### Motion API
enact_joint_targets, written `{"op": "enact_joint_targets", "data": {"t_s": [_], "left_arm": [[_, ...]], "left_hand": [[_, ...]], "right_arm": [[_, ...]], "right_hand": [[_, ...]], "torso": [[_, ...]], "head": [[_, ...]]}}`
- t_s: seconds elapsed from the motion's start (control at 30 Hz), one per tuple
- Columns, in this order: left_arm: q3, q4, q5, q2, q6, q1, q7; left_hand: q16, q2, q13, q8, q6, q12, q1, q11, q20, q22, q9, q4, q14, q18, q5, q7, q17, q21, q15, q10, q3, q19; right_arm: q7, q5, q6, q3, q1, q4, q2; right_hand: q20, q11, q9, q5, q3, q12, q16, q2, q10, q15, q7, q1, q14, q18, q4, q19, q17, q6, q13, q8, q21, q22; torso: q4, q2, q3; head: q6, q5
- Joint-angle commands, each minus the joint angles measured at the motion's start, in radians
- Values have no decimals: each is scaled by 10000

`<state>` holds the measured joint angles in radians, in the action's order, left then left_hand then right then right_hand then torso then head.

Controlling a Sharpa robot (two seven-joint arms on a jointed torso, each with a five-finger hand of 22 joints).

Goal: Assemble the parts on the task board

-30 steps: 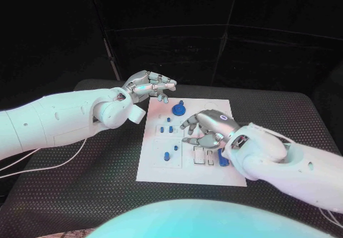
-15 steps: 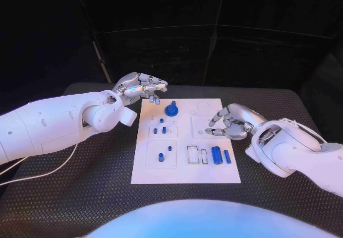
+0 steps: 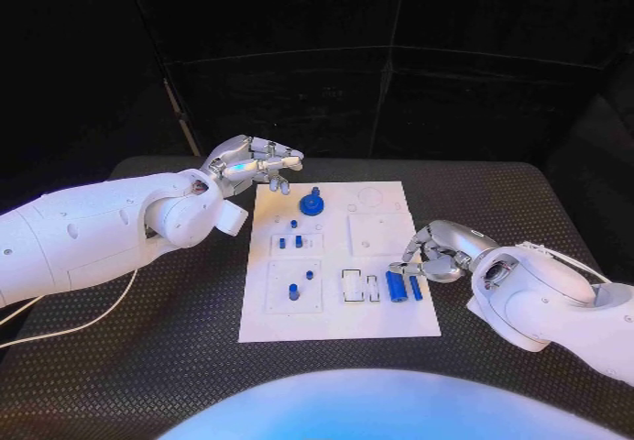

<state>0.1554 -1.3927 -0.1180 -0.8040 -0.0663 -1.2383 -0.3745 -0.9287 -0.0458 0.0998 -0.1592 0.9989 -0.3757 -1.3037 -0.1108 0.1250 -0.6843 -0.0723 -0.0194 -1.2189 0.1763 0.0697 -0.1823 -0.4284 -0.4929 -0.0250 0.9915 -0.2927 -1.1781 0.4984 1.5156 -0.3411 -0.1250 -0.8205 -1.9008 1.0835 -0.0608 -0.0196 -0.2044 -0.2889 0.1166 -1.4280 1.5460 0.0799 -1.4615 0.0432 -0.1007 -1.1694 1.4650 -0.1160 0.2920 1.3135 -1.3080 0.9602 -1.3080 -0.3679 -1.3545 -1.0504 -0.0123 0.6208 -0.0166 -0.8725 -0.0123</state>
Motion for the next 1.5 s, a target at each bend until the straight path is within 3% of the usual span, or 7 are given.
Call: {"op": "enact_joint_targets", "data": {"t_s": [0.03, 0.23, 0.4, 0.53, 1.07, 1.33, 1.5], "left_arm": [[0, -3, 1, -4, 112, -14, -60], [10, 0, 1, -13, 119, -13, -60], [15, 4, 1, -13, 127, -13, -57], [18, -5, 1, -13, 134, -13, -58], [20, -30, 1, -29, 146, -13, -58], [20, -48, 1, -51, 150, -14, -49], [20, -58, 1, -60, 163, -15, -43]], "left_hand": [[33, 61, 1, -58, -79, -48, -1, -11, 25, 13, 5, 3, 44, 60, -47, 13, 13, 33, -19, -78, 40, -20], [35, 74, 3, -66, -76, -58, -13, -9, 25, 20, 3, 0, 45, 61, -47, 16, 15, 39, -18, -81, 40, -23], [35, 74, 3, -66, -76, -58, -13, -9, 25, 20, 3, 0, 45, 61, -47, 16, 15, 39, -18, -81, 40, -23], [36, 79, 4, -73, -75, -68, 8, -14, 27, 28, 1, 17, 46, 59, -53, 12, 18, 47, -21, -88, 61, -25], [36, 79, 4, -73, -75, -68, 8, -14, 27, 28, 1, 17, 46, 59, -53, 12, 18, 47, -21, -88, 61, -25], [37, 80, 5, -78, -77, -77, 26, -16, 29, 36, 1, 31, 47, 59, -55, 11, 20, 54, -24, -95, 80, -28], [37, 80, 5, -78, -77, -77, 26, -16, 29, 36, 1, 31, 47, 59, -55, 11, 20, 54, -24, -95, 80, -28]], "right_arm": [[584, 764, 538, 3, 61, 44, -35], [625, 971, 741, 21, 154, 121, -170], [649, 998, 925, 220, 181, 162, -280], [700, 970, 1031, 301, 193, 258, -419], [763, 1021, 1331, 338, 242, 689, -948], [794, 1017, 1522, 341, 357, 846, -1122], [817, 992, 1343, 341, 391, 819, -1120]], "right_hand": [[-26, 0, -21, 46, 48, -47, 52, -5, -143, 37, 22, 93, 948, 197, 4, 62, -2099, -58, -662, -75, -45, -8], [-25, 2, -32, 67, 68, -37, 55, -6, -136, 39, 24, 91, 950, 199, 1, 67, -2107, -64, -653, -94, -50, -23], [-23, 6, -57, 90, 97, -51, 56, -42, -146, 42, 30, 109, 950, 201, 7, 69, -2110, -66, -685, -135, -54, -36], [-22, 11, -78, 98, 115, -57, 58, -75, -151, 44, 37, 115, 951, 204, 3, 72, -2115, -62, -701, -170, -60, -50], [-8, 26, -242, -94, 163, -16, 58, -419, -137, 58, 50, -411, 950, 203, -94, 48, -2118, -195, -744, -421, -60, -63], [-10, 21, -339, -142, 126, 62, 39, -765, -100, 55, 42, -943, 941, 194, -194, 5, -2075, -282, -718, -571, -35, -18], [-6, 30, -398, -633, 127, 82, 44, -915, -105, 62, 49, -1271, 944, 196, -312, 11, -2090, -272, -742, -672, -42, -42]], "torso": [[-17, 2, 5], [2, 3, -1], [11, 8, 2], [-2, 18, 1], [-2, 18, -1], [-15, 8, -3], [14, -8, -4]], "head": [[-2, -12], [-2, 3], [-2, -14], [-2, 7], [-2, -26], [-2, -31], [-2, -38]]}}
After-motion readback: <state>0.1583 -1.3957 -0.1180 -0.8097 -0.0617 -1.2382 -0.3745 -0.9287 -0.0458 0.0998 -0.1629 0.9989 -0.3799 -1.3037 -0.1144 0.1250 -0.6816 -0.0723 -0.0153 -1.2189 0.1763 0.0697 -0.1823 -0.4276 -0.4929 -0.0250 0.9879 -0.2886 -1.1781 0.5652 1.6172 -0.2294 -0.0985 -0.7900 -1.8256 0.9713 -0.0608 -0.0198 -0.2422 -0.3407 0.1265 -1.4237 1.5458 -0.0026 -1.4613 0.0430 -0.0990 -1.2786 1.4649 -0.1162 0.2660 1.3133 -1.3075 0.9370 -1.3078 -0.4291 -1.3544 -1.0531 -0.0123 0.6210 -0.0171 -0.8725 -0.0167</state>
